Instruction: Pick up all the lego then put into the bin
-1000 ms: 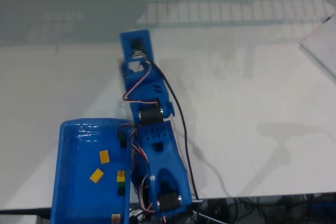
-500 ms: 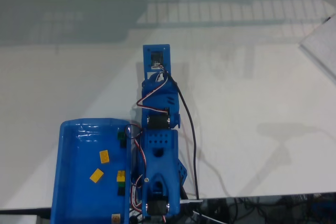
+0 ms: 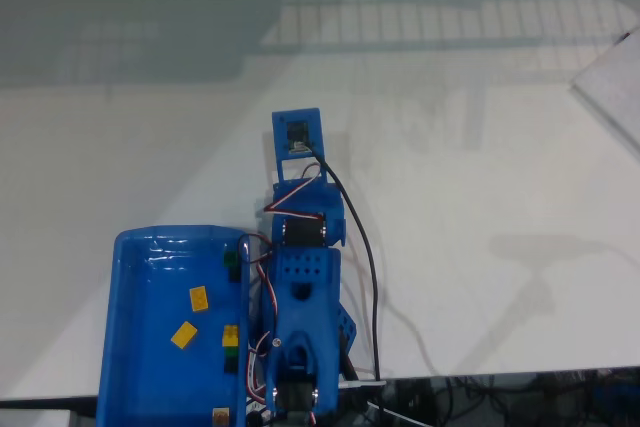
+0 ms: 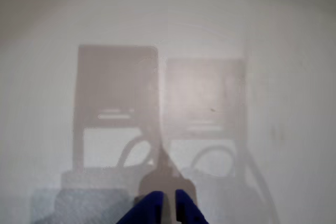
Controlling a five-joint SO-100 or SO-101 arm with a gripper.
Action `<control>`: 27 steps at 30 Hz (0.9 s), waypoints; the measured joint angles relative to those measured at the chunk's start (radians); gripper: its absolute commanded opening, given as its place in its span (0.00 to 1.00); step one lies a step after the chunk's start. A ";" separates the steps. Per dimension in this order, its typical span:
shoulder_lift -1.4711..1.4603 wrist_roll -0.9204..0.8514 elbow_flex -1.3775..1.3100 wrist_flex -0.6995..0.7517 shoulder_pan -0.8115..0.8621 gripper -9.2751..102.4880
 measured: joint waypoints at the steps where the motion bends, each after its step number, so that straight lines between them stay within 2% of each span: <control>1: 0.000 -0.014 0.000 0.031 0.005 0.08; 6: 0.000 -0.069 0.000 0.101 0.025 0.08; 27: -0.002 -0.075 0.000 0.107 0.031 0.08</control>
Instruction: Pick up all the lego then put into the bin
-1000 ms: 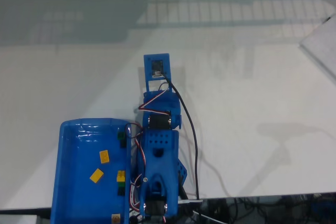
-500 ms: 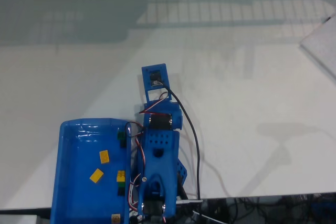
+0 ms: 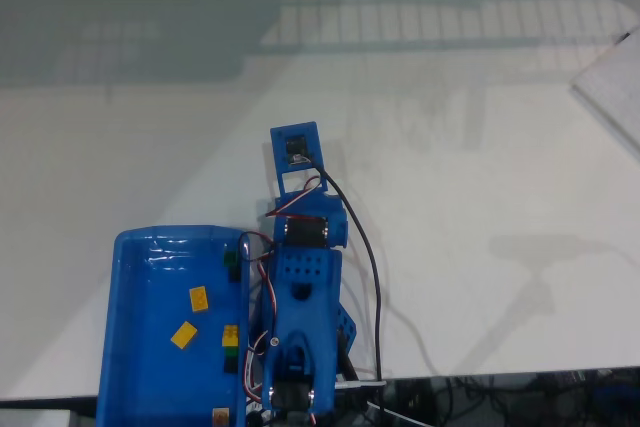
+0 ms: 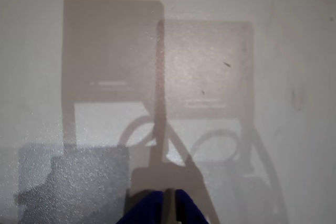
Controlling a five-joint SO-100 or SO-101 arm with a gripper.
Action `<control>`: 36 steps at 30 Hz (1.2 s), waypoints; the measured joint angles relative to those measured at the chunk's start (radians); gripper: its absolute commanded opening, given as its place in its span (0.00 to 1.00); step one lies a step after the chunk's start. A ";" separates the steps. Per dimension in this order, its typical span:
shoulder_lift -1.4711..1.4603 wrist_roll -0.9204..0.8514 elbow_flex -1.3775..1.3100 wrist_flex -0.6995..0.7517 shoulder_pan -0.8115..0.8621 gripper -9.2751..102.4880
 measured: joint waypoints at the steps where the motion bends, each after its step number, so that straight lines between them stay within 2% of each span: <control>1: 0.000 0.000 0.000 0.000 0.000 0.08; 36: 0.000 -0.017 0.000 0.000 0.015 0.08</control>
